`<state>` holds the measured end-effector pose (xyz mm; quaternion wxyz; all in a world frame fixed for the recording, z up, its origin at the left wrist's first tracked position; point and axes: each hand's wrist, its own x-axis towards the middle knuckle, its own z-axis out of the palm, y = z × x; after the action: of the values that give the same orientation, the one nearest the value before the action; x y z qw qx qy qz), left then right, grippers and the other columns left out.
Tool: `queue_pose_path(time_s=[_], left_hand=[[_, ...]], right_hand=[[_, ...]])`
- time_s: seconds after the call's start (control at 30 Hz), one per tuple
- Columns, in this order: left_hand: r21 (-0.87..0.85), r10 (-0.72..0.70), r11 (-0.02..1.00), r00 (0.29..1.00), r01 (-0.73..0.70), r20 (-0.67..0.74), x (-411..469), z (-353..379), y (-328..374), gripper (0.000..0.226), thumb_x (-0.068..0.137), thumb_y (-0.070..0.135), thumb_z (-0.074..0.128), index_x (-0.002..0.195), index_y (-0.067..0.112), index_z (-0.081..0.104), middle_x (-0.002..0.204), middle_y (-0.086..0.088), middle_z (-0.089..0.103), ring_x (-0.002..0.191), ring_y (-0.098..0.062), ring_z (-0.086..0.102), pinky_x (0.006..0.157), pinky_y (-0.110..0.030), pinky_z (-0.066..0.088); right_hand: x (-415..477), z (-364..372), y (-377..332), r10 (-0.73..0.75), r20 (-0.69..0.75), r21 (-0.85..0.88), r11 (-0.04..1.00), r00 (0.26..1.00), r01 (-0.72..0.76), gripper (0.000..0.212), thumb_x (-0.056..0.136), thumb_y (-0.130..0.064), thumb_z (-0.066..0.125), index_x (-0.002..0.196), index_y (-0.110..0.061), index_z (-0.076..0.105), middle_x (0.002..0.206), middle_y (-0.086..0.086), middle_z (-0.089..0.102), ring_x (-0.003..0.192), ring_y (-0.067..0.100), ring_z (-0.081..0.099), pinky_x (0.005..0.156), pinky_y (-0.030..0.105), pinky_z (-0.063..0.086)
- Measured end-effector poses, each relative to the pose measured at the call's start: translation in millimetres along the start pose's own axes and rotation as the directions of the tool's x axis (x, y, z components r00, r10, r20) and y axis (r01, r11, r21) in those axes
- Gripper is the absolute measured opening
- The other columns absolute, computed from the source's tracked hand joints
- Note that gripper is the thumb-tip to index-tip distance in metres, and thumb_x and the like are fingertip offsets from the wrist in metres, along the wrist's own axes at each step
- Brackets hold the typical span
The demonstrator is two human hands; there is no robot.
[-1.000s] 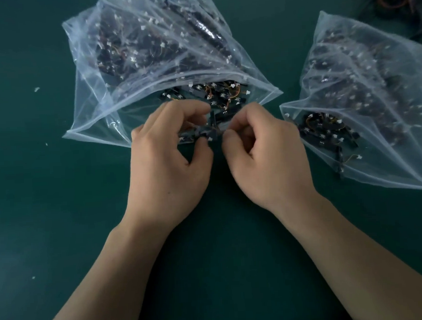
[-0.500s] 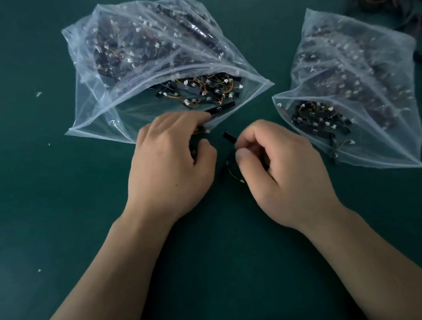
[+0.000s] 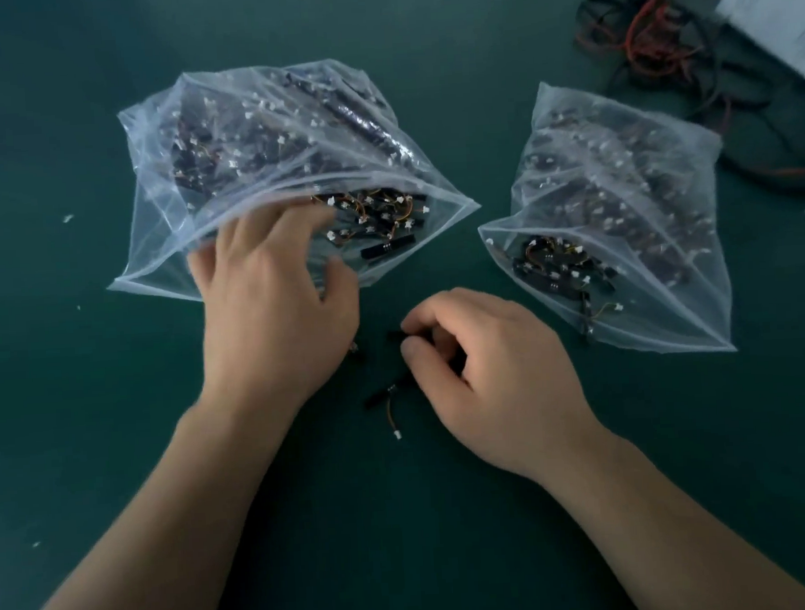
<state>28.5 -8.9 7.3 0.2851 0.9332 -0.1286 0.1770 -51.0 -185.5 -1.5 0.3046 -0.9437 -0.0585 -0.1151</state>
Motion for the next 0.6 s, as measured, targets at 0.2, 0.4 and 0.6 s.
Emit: queue_pose_path(time_s=[0.2,0.4,0.6], left_hand=[[0.246,-0.282,0.944,0.927,0.222,0.246,85.1,19.0,-13.6,0.056,0.092,0.051,0.034,0.136,0.021,0.051,0.139,-0.015,0.055,0.131,-0.043,0.051,0.112,-0.058,0.043],[0.387,-0.207,0.911,0.970,0.145,0.124,61.5,16.3,-9.7,0.067,0.095,0.062,0.034,0.141,0.017,0.053,0.149,-0.017,0.051,0.137,-0.040,0.046,0.118,-0.060,0.035],[0.294,-0.185,0.947,0.968,0.130,0.170,64.6,17.9,-4.3,0.086,0.096,0.074,0.032,0.161,0.019,0.032,0.171,-0.016,0.024,0.159,-0.042,0.016,0.127,-0.065,0.011]], right_hand=[[3.1,1.2,5.0,-0.005,-0.002,0.006,1.000,1.000,0.005,0.016,0.097,-0.043,0.056,0.100,-0.034,0.069,0.080,-0.018,0.061,0.077,0.005,0.059,0.068,0.026,0.050],[3.8,1.3,3.6,0.008,-0.008,-0.002,1.000,1.000,-0.008,0.014,0.096,-0.044,0.056,0.096,-0.035,0.067,0.078,-0.018,0.059,0.076,0.006,0.058,0.065,0.026,0.047],[3.8,3.7,3.1,0.014,-0.019,-0.001,1.000,1.000,-0.014,0.014,0.096,-0.045,0.056,0.095,-0.036,0.066,0.077,-0.017,0.061,0.075,0.005,0.059,0.062,0.030,0.051]])
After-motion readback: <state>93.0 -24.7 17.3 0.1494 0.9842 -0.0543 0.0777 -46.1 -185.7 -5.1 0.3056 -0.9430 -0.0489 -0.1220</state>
